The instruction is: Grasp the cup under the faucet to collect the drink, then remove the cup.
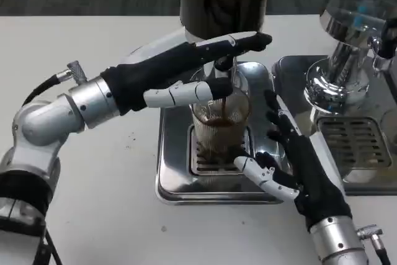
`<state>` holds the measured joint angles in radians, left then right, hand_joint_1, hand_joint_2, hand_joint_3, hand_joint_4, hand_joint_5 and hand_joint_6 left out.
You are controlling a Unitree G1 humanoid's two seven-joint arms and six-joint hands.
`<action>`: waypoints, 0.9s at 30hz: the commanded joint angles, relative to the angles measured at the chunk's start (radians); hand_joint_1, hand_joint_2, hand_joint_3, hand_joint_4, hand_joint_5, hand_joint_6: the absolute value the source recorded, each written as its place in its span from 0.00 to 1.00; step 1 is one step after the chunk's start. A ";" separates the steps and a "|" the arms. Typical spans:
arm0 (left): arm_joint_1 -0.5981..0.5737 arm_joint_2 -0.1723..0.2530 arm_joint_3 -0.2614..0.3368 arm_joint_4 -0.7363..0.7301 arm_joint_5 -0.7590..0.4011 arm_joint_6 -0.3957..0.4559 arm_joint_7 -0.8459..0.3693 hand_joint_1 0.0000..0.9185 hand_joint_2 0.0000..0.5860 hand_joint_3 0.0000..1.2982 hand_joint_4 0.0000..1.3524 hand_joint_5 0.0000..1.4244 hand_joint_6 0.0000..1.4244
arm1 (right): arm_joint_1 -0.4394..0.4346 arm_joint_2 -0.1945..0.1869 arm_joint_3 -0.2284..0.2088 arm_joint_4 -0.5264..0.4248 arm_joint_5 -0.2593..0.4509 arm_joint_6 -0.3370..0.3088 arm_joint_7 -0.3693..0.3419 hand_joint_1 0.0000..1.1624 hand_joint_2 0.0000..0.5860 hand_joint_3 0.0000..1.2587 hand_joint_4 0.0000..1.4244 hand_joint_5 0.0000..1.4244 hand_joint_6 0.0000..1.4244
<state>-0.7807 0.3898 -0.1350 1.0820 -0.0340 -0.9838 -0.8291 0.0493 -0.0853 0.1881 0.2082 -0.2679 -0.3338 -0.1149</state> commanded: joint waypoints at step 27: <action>0.077 0.048 -0.019 0.030 0.050 0.061 -0.029 0.00 0.20 0.09 0.02 0.03 0.00 | -0.069 0.011 -0.023 0.092 0.053 -0.052 0.057 0.53 0.39 0.03 0.02 0.04 0.09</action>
<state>-0.7705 0.4013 -0.1339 1.0677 -0.0366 -0.9838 -0.8290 0.0019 -0.0792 0.1704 0.2849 -0.2284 -0.3643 -0.0661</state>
